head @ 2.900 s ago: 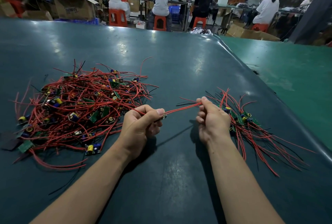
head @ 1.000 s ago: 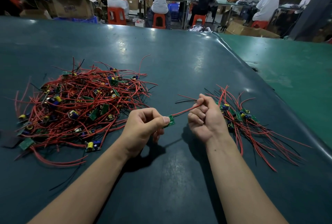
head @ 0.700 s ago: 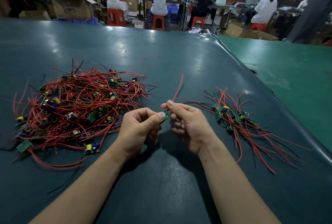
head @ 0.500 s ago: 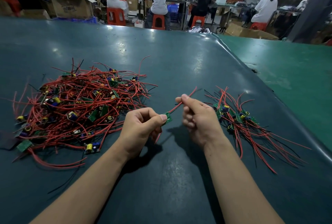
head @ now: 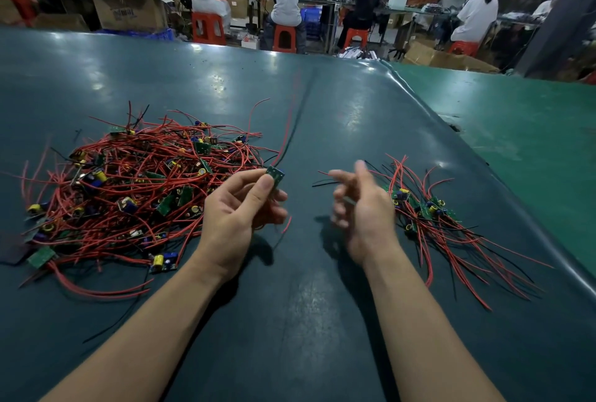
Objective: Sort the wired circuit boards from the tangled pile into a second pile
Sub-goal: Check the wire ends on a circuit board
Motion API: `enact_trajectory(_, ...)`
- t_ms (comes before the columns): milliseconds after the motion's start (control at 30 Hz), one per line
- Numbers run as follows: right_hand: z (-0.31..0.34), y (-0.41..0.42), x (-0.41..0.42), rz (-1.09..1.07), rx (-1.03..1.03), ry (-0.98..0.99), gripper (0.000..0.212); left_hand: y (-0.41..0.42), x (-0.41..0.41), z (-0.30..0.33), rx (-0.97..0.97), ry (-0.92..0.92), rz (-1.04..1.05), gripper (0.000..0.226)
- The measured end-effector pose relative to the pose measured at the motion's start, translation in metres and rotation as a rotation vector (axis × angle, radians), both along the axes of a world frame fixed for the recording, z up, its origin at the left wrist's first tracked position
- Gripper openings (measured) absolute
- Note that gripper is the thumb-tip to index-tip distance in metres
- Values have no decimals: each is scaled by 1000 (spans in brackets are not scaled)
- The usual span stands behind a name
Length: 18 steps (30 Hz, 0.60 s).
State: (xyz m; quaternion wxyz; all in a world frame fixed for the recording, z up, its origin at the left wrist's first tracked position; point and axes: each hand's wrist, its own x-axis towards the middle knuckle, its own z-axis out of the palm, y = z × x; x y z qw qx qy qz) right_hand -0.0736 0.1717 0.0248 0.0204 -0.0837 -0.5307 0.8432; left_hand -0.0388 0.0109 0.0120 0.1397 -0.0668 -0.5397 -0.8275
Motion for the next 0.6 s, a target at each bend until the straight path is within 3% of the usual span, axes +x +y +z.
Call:
enact_trajectory(67, 0, -12, 11, 289, 191, 80, 41, 2, -1, 1, -196, 84, 99, 19)
enact_trajectory(133, -1, -21, 19, 429, 273, 196, 29, 5, 2, -1, -377, 168, 141, 26)
enact_trajectory(233, 0, -22, 24, 364, 434, 323, 20, 2, 2, -4, -508, 231, 190, 28)
enact_trajectory(333, 3, -23, 28, 342, 457, 376, 22, -3, -1, -6, -625, 279, 204, 23)
enact_trajectory(433, 10, -25, 32, 99, 330, 376, 23, -10, -5, -8, -688, 262, 309, 24)
enact_trajectory(600, 24, -9, 24, -585, 124, 397, 29, -16, -10, -6, -744, 275, 579, 21)
